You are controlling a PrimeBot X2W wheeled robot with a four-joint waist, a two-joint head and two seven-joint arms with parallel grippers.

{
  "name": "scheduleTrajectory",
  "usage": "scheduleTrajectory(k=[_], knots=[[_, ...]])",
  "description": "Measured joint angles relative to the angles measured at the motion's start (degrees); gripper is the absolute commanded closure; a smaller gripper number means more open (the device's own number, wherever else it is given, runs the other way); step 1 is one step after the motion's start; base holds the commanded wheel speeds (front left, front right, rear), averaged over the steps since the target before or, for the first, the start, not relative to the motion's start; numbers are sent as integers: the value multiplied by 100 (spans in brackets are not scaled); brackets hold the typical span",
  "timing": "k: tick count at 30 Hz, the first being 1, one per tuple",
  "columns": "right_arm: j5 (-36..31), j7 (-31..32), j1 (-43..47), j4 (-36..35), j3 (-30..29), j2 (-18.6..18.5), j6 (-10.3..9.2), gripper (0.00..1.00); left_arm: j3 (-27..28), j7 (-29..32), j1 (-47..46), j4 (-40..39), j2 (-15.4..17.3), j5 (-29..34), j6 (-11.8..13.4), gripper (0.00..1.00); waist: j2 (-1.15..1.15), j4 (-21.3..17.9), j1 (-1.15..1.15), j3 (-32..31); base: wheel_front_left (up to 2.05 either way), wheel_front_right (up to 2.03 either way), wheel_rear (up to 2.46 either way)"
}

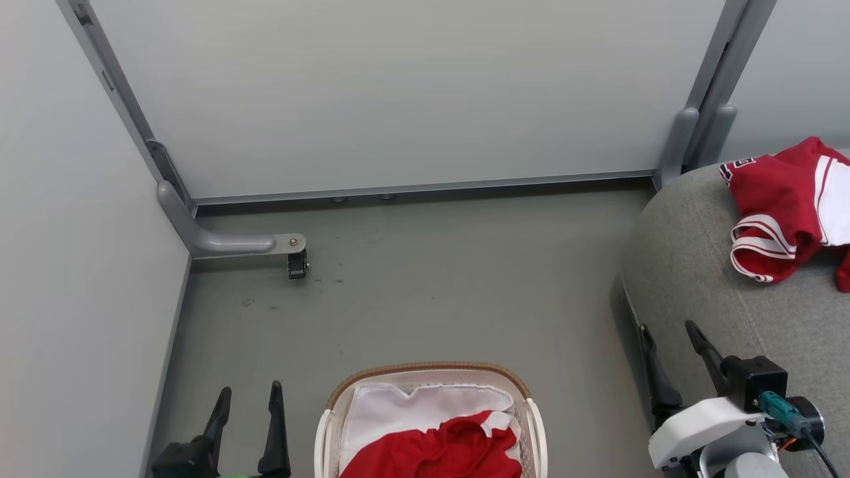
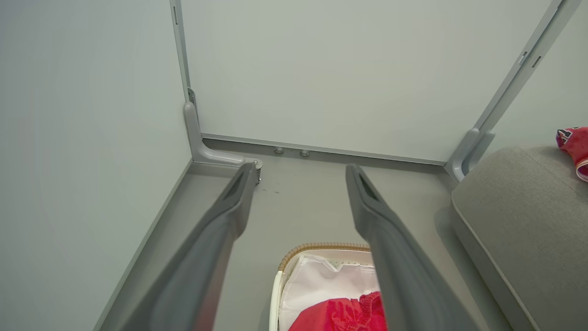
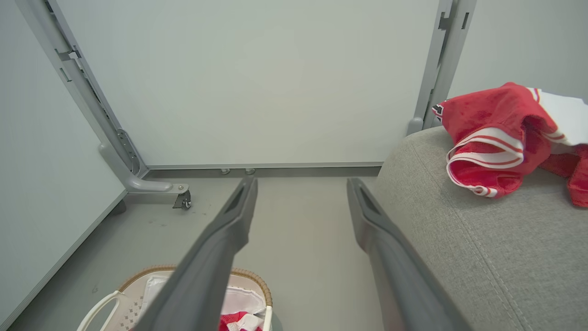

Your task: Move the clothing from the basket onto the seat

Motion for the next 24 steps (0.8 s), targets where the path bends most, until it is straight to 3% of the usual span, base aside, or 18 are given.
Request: scheduleTrajectory(k=[6,13,24], knots=[[-144,0,-101,-182,-77,1,0,0,-267,0,-315,70,1,199,-120,0,0,-68,0,161,0,0,0],[-330,0,-464,-547,-301,0,0,0,-713,62,-1364,353,5,308,-242,0,0,-161,0,591,0,0,0],[-304,0,-1181,-1170,-526,-3,0,0,-1728,231,-3000,1537,135,582,-318,0,0,-456,0,1646,0,0,0]])
